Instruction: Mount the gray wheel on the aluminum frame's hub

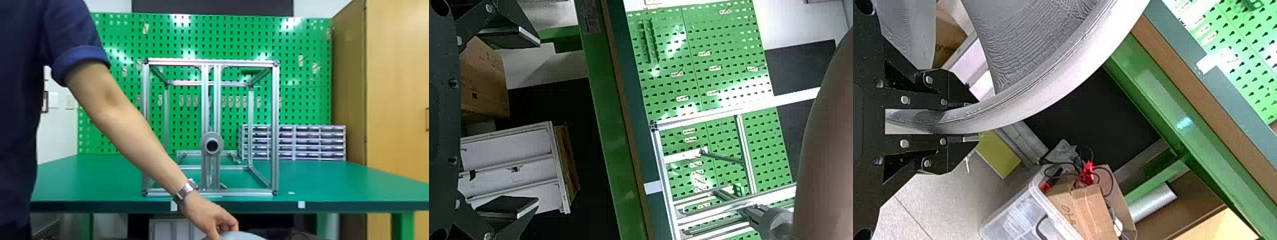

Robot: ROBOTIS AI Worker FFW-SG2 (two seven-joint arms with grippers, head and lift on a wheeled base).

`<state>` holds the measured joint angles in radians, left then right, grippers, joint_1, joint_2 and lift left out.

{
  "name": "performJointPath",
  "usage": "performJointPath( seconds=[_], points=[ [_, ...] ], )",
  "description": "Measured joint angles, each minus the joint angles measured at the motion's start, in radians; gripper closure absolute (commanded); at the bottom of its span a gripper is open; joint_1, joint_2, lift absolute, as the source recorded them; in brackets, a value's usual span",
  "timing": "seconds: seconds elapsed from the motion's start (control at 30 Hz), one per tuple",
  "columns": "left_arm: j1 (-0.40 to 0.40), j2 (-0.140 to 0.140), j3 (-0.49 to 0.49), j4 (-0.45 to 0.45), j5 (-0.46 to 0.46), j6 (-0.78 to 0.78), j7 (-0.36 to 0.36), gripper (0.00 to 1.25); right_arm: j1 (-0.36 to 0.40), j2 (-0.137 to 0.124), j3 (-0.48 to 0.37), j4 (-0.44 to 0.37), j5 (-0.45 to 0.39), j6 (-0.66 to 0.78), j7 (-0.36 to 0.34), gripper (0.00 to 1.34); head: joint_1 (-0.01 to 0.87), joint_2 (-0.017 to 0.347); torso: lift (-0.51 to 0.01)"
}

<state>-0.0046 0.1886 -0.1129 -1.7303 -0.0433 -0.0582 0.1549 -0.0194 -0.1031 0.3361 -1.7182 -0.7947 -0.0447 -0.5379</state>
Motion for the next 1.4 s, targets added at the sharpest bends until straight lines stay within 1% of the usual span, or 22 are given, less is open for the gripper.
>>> performJointPath(
  seconds=[0.13,0.4,0.5,0.67,0.73,1.03,1.17,1.3,1.4],
  points=[
    [0.001,0.000,0.002,0.000,0.004,0.001,0.000,0.16,0.000,0.005,-0.014,-0.018,0.030,0.046,-0.003,1.16,-0.005,0.006,-0.499],
    [0.005,0.000,0.005,0.000,0.009,0.001,0.000,0.16,0.010,0.009,-0.031,-0.028,0.085,0.053,-0.002,1.16,-0.005,0.006,-0.499],
    [0.008,0.000,0.005,0.000,0.012,0.001,0.000,0.16,0.017,0.010,-0.042,-0.035,0.132,0.054,-0.002,1.16,-0.005,0.006,-0.499],
    [0.012,0.000,0.004,0.000,0.018,0.006,-0.002,0.16,0.026,0.009,-0.071,-0.066,0.243,0.102,-0.002,1.16,-0.005,0.006,-0.499],
    [0.013,0.001,0.005,0.000,0.019,0.009,-0.005,0.16,0.027,0.009,-0.078,-0.073,0.261,0.122,-0.002,1.16,-0.005,0.006,-0.499],
    [0.014,0.000,0.006,-0.001,0.021,0.012,-0.006,0.16,0.028,0.011,-0.091,-0.083,0.268,0.167,-0.002,1.16,-0.005,0.006,-0.499],
    [0.014,0.000,0.009,-0.015,0.026,0.013,-0.007,0.16,0.022,0.017,-0.099,-0.107,0.275,0.215,-0.002,1.16,-0.005,0.006,-0.499],
    [0.014,0.000,0.015,-0.051,0.027,0.030,-0.014,0.16,0.006,0.025,-0.110,-0.144,0.288,0.283,-0.002,1.16,-0.005,0.006,-0.499],
    [0.011,0.001,0.018,-0.108,0.021,0.084,-0.039,0.16,-0.009,0.029,-0.116,-0.177,0.291,0.331,-0.002,1.16,-0.005,0.006,-0.499]
  ],
)
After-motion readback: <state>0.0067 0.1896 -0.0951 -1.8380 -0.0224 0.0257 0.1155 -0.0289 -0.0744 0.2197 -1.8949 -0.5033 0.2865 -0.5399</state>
